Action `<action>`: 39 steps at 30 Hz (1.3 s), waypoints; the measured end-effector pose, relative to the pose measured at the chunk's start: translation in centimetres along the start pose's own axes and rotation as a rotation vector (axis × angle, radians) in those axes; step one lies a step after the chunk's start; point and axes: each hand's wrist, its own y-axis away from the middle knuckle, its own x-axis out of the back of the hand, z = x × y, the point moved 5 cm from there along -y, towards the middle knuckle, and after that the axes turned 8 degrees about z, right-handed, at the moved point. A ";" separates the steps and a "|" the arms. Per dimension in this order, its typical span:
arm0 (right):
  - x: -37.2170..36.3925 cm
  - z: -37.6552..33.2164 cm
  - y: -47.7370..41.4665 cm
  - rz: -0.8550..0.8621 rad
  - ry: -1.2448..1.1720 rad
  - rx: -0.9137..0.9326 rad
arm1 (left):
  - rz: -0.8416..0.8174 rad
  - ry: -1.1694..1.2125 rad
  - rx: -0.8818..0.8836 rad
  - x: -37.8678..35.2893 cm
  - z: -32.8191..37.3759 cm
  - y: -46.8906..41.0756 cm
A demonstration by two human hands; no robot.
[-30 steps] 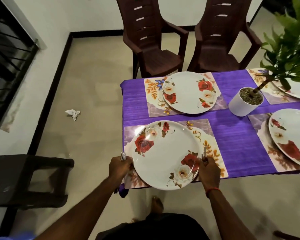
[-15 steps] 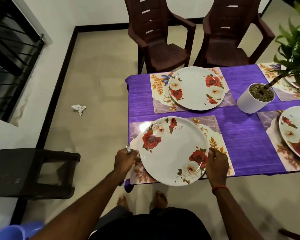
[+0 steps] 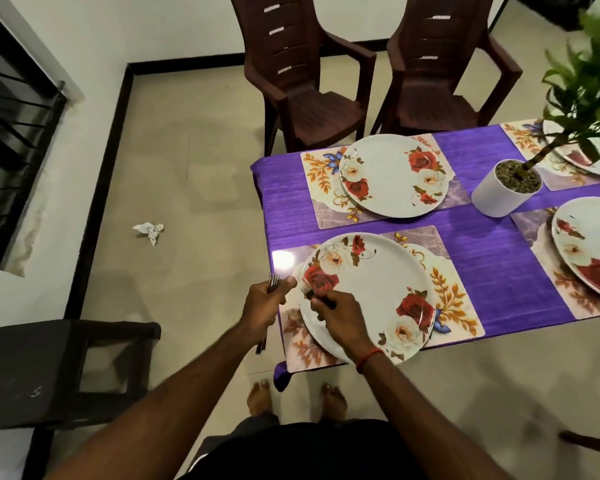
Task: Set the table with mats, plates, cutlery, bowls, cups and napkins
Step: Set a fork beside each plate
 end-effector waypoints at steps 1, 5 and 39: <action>-1.0 -0.1 0.4 0.001 0.010 -0.008 | -0.015 0.014 -0.004 0.2 0.1 -0.2; -3.4 0.0 1.3 0.045 0.045 -0.082 | -0.054 0.050 0.026 1.1 -0.1 -1.0; -9.2 2.6 5.2 0.288 0.703 0.080 | -0.281 -0.385 -0.156 1.4 -3.5 -7.8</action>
